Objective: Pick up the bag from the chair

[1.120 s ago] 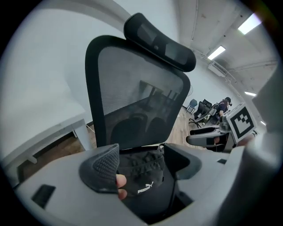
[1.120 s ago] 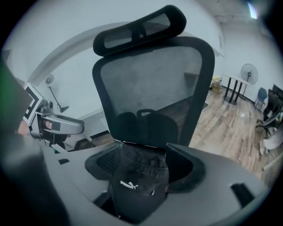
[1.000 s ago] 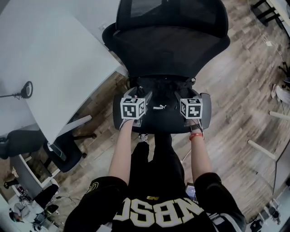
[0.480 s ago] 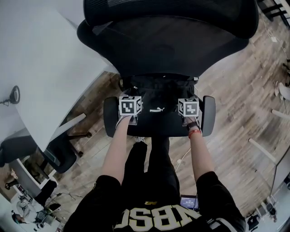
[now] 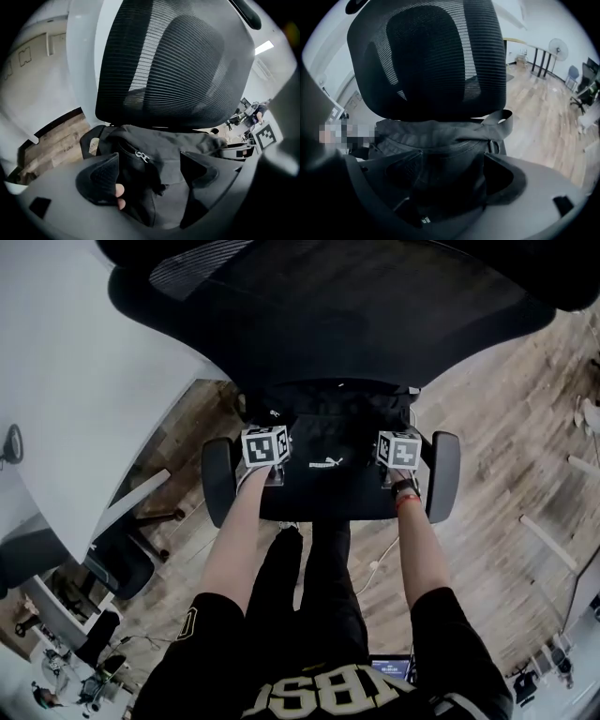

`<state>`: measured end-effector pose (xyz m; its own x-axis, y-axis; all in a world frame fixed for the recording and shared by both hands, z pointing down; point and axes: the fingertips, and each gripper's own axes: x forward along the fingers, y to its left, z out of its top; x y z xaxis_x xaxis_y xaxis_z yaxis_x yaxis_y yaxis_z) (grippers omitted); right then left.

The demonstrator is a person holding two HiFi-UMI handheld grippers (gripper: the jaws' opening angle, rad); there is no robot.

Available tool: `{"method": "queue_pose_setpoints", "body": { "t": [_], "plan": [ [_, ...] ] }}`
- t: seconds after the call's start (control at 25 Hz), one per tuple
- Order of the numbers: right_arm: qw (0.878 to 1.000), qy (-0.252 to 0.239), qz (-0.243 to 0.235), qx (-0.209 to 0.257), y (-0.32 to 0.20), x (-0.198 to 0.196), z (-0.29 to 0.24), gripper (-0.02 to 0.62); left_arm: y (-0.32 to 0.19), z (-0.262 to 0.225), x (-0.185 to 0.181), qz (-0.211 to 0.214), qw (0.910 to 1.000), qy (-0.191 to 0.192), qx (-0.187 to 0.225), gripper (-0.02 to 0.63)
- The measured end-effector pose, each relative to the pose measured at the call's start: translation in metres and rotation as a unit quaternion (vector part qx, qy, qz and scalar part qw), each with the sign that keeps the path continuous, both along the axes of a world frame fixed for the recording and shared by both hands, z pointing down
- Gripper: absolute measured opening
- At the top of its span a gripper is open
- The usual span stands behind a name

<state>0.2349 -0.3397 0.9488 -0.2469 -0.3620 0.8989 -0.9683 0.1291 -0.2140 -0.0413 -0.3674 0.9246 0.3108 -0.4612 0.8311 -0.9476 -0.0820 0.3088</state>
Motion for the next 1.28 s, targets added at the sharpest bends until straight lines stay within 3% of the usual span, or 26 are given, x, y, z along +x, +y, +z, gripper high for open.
{"method": "queue_pose_setpoints", "body": {
  "t": [0.28,0.64,0.8,0.92,1.04,1.28],
  "plan": [
    [1.000,-0.016,-0.005,0.018,-0.002,-0.005,0.033,0.403,-0.009,0.031,-0.009,-0.021,0.9996,-0.002,0.016,0.417],
    [0.999,-0.013,0.008,0.038,-0.017,-0.006,0.045,0.362,-0.022,0.049,-0.005,-0.011,0.9966,-0.069,0.043,0.404],
    [0.999,-0.028,0.031,0.031,-0.017,-0.006,0.042,0.288,-0.020,0.041,-0.005,-0.034,0.9994,-0.008,0.006,0.168],
    [0.999,-0.030,0.028,0.031,-0.020,-0.010,0.024,0.210,-0.015,0.037,0.004,-0.051,0.9986,0.011,0.005,0.080],
    [0.999,-0.027,0.025,0.036,-0.019,-0.016,0.007,0.158,-0.013,0.024,0.006,-0.075,0.9968,0.020,0.016,0.051],
    [0.999,-0.028,0.017,0.036,-0.015,-0.021,-0.017,0.132,-0.010,-0.009,0.007,-0.062,0.9973,0.023,0.030,0.049]
  ]
}}
